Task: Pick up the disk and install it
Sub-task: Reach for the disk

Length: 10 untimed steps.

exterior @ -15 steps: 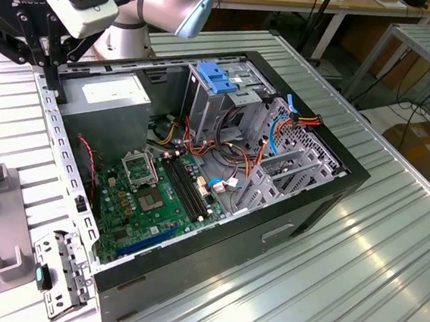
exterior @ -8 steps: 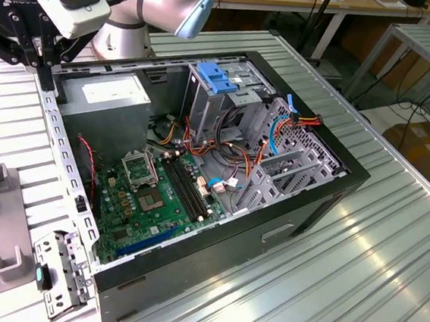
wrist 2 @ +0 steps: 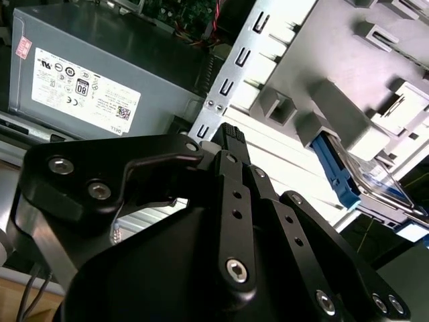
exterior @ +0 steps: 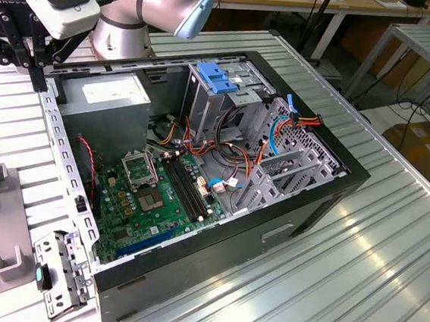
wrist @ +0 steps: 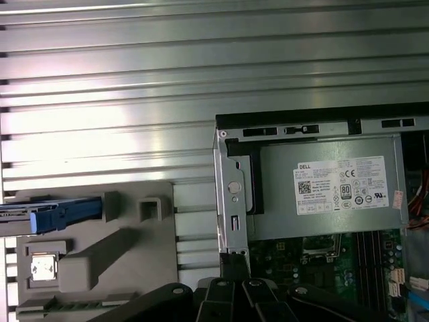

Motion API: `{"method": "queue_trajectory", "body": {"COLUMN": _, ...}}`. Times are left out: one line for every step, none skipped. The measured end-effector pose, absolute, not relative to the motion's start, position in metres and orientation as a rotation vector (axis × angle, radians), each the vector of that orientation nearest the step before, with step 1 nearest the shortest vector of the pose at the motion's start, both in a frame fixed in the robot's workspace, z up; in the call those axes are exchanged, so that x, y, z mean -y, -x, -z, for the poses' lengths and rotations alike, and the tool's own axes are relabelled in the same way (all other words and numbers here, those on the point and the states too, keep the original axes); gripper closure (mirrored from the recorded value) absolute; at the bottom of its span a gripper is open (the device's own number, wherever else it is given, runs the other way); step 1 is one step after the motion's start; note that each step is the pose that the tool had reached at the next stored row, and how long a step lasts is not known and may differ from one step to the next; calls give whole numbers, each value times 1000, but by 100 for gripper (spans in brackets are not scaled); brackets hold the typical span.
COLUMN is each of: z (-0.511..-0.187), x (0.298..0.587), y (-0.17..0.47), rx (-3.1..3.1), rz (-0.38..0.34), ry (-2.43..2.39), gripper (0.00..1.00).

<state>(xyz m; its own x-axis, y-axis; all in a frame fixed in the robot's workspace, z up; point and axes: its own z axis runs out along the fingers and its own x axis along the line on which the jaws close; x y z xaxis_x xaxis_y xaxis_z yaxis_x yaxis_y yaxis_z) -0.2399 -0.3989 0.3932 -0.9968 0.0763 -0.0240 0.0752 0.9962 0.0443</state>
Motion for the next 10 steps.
{"method": "queue_trajectory", "body": {"z": -393, "x": 399, "y": 241, "rx": -3113, "rz": -68, "ry": -118, "gripper": 89}}
{"method": "queue_trajectory", "body": {"z": -393, "x": 399, "y": 242, "rx": -3113, "rz": -68, "ry": -118, "gripper": 89}}
{"method": "queue_trajectory", "body": {"z": -393, "x": 399, "y": 243, "rx": -3113, "rz": -68, "ry": -118, "gripper": 89}}
{"method": "queue_trajectory", "body": {"z": -393, "x": 399, "y": 245, "rx": -3113, "rz": -68, "ry": -118, "gripper": 89}}
{"method": "queue_trajectory", "body": {"z": -393, "x": 399, "y": 246, "rx": -3113, "rz": -68, "ry": -118, "gripper": 89}}
{"method": "queue_trajectory", "body": {"z": -393, "x": 399, "y": 246, "rx": -3113, "rz": -68, "ry": -118, "gripper": 89}}
{"method": "queue_trajectory", "body": {"z": -393, "x": 399, "y": 247, "rx": -3113, "rz": -68, "ry": -118, "gripper": 89}}
{"method": "queue_trajectory", "body": {"z": -393, "x": 399, "y": 248, "rx": -3113, "rz": -68, "ry": -118, "gripper": 89}}
{"method": "queue_trajectory", "body": {"z": -393, "x": 399, "y": 249, "rx": -3113, "rz": -68, "ry": -118, "gripper": 89}}
{"method": "queue_trajectory", "body": {"z": -393, "x": 399, "y": 251, "rx": -3113, "rz": -68, "ry": -118, "gripper": 89}}
